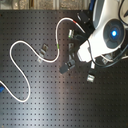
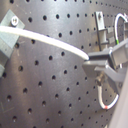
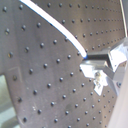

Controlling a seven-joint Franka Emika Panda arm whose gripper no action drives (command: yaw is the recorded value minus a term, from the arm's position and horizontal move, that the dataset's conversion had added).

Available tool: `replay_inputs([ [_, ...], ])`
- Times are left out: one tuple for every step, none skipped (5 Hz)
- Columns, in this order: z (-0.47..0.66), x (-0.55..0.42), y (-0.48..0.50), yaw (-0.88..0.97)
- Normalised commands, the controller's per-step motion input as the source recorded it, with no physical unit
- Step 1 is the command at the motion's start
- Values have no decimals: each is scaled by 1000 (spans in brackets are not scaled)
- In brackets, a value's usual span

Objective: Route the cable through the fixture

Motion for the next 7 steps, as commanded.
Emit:
replay_inputs([
  [1, 297, -278, -137],
  [0, 295, -286, -137],
  [0, 346, -281, -143],
  [1, 403, -244, -257],
  [3, 382, -164, -291],
  [5, 256, 30, -331],
  [94, 122, 136, -229],
])
